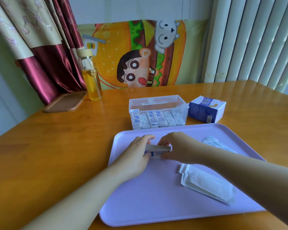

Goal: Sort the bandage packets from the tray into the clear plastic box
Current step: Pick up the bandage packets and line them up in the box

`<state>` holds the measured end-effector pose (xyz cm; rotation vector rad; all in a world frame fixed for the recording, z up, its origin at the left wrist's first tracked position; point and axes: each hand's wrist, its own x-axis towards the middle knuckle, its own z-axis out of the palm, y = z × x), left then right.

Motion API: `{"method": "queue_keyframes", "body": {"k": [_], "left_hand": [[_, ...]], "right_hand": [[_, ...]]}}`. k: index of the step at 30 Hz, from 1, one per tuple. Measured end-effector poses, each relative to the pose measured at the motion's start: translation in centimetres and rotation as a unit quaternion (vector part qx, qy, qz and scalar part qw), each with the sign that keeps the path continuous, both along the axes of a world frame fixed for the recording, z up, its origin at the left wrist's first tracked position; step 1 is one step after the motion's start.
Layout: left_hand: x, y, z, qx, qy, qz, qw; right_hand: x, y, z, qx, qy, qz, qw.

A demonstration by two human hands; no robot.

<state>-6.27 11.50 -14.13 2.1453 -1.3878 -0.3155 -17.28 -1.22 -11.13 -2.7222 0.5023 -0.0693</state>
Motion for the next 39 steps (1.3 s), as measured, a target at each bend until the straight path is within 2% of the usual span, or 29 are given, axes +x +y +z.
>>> {"method": "queue_keyframes", "body": {"k": [7, 10, 12, 14, 15, 19, 23, 26, 30, 33, 37, 39], "left_hand": [[-0.3, -0.6, 0.4, 0.057, -0.138, -0.033, 0.988], [0.3, -1.1, 1.8, -0.025, -0.13, 0.018, 0.991], [0.6, -1.8, 3.6, -0.09, -0.08, 0.05, 0.991], [0.8, -3.1, 6.0, -0.127, 0.024, 0.05, 0.99], [0.9, -3.7, 7.1, -0.136, 0.056, 0.051, 0.988], [2.1, -6.9, 10.7, -0.156, 0.094, 0.048, 0.982], [3.8, -10.6, 12.1, -0.158, 0.188, 0.032, 0.969], [4.7, -12.9, 12.1, -0.153, 0.234, 0.056, 0.959], [5.9, -14.5, 11.5, -0.159, 0.312, 0.06, 0.935], [7.2, -15.2, 10.7, -0.126, 0.336, 0.056, 0.932], [9.3, -14.9, 9.3, 0.015, 0.252, 0.067, 0.965], [10.0, -14.9, 9.0, 0.097, 0.124, 0.087, 0.984]], "right_hand": [[-0.2, 0.2, 0.1, -0.011, -0.049, 0.018, 0.999], [0.0, -0.8, 2.1, 0.042, -0.149, -0.003, 0.988], [0.4, -1.3, 3.9, 0.147, -0.228, -0.03, 0.962], [1.3, -2.0, 5.4, 0.265, -0.269, -0.047, 0.925], [1.8, -2.2, 6.0, 0.293, -0.279, -0.059, 0.913], [4.1, -3.9, 8.2, 0.382, -0.352, -0.081, 0.851], [6.8, -5.5, 8.8, 0.391, -0.389, -0.105, 0.827], [8.6, -6.8, 8.4, 0.418, -0.386, -0.117, 0.814], [10.2, -9.0, 8.0, 0.399, -0.314, -0.146, 0.849], [10.8, -10.3, 7.6, 0.38, -0.234, -0.157, 0.881], [10.9, -11.5, 6.5, 0.396, -0.171, -0.19, 0.882], [10.9, -11.9, 6.3, 0.404, -0.129, -0.206, 0.882]]}}
